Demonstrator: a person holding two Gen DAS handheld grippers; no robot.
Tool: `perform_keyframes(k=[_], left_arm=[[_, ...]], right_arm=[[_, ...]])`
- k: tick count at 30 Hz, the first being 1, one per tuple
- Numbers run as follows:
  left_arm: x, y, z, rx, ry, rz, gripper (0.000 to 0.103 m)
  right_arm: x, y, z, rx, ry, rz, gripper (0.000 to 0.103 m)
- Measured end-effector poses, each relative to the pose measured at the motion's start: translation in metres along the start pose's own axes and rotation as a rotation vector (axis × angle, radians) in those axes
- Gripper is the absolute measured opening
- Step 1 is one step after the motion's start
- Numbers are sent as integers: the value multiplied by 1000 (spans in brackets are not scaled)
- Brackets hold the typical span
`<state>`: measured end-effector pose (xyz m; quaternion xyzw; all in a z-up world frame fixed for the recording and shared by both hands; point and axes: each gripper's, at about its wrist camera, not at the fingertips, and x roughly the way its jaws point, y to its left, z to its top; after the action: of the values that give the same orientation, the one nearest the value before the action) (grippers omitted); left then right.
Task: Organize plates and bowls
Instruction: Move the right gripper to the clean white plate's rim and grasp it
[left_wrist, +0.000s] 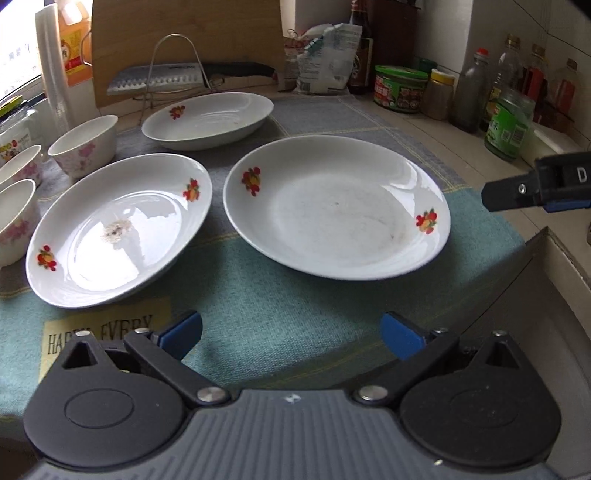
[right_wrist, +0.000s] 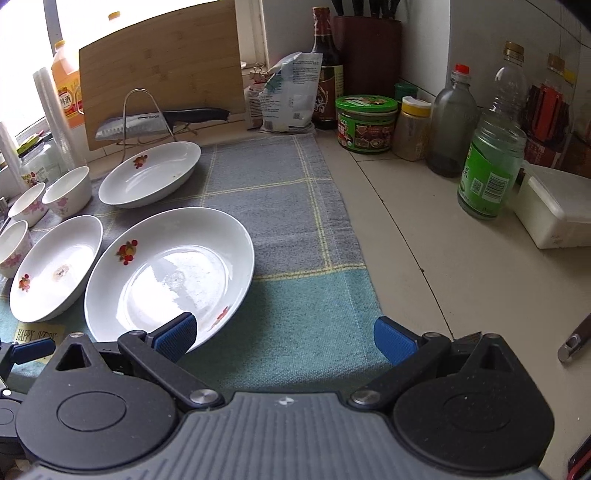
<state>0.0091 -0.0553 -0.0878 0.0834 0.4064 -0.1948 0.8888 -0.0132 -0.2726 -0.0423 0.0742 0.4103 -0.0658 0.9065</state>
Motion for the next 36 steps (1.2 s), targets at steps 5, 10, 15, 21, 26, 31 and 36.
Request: perform_keyframes(k=[5, 10, 15, 21, 26, 31, 36], left_arm=[[15, 1, 6, 42, 1, -24, 102], [26, 2, 15, 92, -23, -63, 102], [33, -2, 20, 138, -44, -102, 103], [37, -3, 23, 166, -46, -127, 103], [38, -3, 23, 167, -47, -129, 103], [37, -4, 20, 160, -63, -126, 103], [37, -5, 23, 148, -39, -114, 103]], right_arm=[[10, 2, 2, 15, 22, -28, 103], [24, 8, 10, 7, 57, -63, 103], [33, 13, 26, 14, 62, -67, 103], [48, 23, 43, -25, 87, -18, 103], [77, 26, 49, -82, 149, 25, 103], [104, 24, 57, -157, 219, 140, 103], [122, 30, 64, -266, 257, 222, 103]])
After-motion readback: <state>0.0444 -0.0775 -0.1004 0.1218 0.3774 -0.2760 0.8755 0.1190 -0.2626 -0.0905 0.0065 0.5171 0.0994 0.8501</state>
